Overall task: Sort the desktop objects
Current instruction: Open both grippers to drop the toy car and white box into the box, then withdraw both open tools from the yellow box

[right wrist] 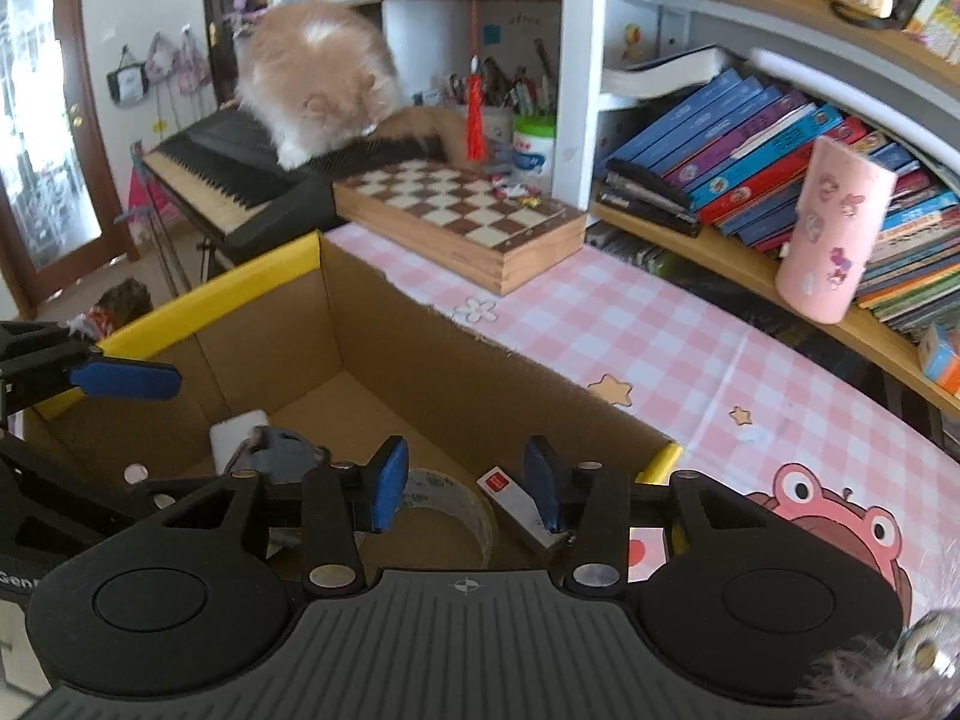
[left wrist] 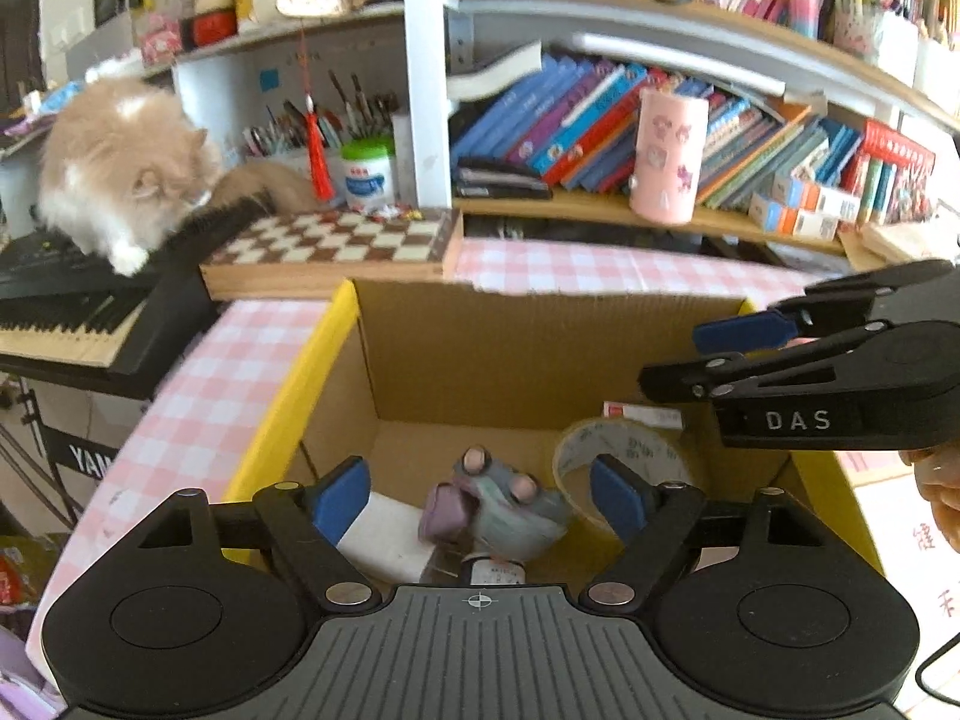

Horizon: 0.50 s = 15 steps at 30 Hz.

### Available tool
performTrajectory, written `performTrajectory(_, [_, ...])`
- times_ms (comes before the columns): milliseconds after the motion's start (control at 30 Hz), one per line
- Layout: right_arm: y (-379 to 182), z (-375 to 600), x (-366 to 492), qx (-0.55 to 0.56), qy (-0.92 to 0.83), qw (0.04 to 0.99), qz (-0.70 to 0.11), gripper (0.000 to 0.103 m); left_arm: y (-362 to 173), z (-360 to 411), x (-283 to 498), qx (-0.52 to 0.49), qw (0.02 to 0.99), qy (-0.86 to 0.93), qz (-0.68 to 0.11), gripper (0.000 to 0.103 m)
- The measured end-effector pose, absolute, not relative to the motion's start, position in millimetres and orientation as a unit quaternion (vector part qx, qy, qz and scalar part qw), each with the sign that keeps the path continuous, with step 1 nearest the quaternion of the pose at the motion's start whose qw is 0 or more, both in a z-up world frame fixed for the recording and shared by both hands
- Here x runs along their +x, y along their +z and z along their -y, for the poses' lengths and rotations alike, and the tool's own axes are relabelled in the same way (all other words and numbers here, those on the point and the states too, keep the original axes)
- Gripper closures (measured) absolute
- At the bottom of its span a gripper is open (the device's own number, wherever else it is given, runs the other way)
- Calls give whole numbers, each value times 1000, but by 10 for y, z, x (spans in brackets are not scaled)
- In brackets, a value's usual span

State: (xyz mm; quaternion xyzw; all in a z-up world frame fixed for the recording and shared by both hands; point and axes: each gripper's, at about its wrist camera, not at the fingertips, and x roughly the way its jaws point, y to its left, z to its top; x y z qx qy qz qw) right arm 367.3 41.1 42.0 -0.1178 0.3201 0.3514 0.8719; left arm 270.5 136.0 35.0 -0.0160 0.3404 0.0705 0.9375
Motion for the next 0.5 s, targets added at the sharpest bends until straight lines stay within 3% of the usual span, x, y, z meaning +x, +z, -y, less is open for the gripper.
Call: performTrajectory(500, [686,-23,3153,-69,283,917,-273,60,583,-1305,2161,-14,955,71,-288,19])
